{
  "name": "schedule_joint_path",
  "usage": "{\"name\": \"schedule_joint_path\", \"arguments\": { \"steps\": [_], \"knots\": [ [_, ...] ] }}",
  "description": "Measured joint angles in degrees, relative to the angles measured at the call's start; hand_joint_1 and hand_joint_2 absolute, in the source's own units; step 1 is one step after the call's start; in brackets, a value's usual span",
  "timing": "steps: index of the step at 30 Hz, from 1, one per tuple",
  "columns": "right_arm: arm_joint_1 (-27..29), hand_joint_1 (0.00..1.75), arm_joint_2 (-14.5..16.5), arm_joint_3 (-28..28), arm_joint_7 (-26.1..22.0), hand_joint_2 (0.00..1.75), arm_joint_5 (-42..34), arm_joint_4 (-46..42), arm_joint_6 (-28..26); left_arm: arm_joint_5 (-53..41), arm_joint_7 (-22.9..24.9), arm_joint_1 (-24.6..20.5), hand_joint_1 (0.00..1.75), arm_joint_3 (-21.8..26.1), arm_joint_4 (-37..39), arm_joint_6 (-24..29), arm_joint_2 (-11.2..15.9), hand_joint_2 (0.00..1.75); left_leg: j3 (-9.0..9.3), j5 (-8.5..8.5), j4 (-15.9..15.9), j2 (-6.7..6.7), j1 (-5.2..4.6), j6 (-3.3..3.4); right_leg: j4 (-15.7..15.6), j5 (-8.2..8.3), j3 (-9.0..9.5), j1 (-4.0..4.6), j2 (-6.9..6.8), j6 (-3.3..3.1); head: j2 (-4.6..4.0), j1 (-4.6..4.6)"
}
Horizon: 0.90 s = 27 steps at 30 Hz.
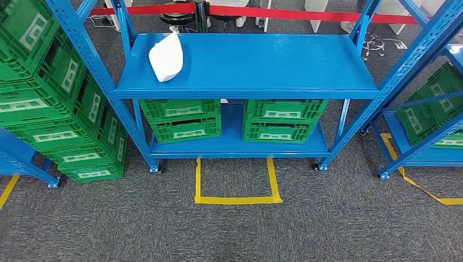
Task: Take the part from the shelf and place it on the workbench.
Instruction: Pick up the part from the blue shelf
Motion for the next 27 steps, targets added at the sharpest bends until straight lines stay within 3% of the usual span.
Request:
{"name": "schedule_joint_path", "arguments": {
  "steps": [5, 14, 19, 21, 25, 27],
  "knots": [
    [0.0, 0.00, 0.0, -0.5, -0.6, 1.75, 0.0, 0.0, 1.3, 3.2, -9.4, 0.0, 0.00, 2.4, 0.0, -0.3, 1.9, 1.75, 0.01, 0.00, 0.0, 0.00, 0.01, 0.00, 0.0, 0.00, 0.00, 0.01, 0.00, 0.00, 0.00, 0.02],
    [0.1, 0.00, 0.0, -0.5, -1.0, 1.75, 0.0, 0.0, 1.9, 3.3, -11.2, 0.2, 0.00, 6.3, -0.1, -0.1, 5.4, 1.75, 0.02, 0.00, 0.0, -0.03, 0.02, -0.01, 0.0, -0.01, 0.02, 0.01, 0.00, -0.01, 0.00, -0.08],
    [0.1, 0.00, 0.0, -0.5, -2.2, 1.75, 0.0, 0.0, 3.5, 2.5, -16.7, 0.6, 0.00, 9.4, -0.9, 1.1, 7.2, 1.75, 0.03, 0.00, 0.0, -0.03, 0.01, -0.01, 0.0, 0.00, 0.03, 0.00, 0.02, 0.00, 0.00, 0.01],
    [0.1, 0.00, 0.1, -0.5, -2.8, 1.75, 0.0, 0.0, 4.2, -2.8, -18.6, 1.3, 0.00, 12.1, -3.0, 1.6, 8.5, 1.75, 0.06, 0.00, 0.0, -0.05, 0.00, -0.01, 0.0, 0.00, 0.03, -0.01, 0.02, 0.00, 0.00, 0.02],
    [0.2, 0.00, 0.4, -0.6, -4.6, 1.75, 0.0, 0.1, 5.3, -28.6, -19.5, 4.2, 0.00, 20.5, -13.0, 2.8, 9.1, 1.75, 0.12, 0.01, 0.0, -0.39, -0.08, 0.00, 0.0, -0.02, 0.00, -0.09, -0.11, 0.01, 0.00, -0.23],
    [0.1, 0.00, 0.6, -0.8, -5.6, 1.75, 0.0, 0.1, 6.0, -37.3, -19.7, 4.8, 0.00, 23.9, -20.4, 5.8, 8.8, 1.75, 0.12, 0.01, 0.0, -0.59, -0.08, 0.00, 0.0, -0.02, 0.06, -0.10, -0.22, 0.01, 0.00, -0.14]
  ]
}}
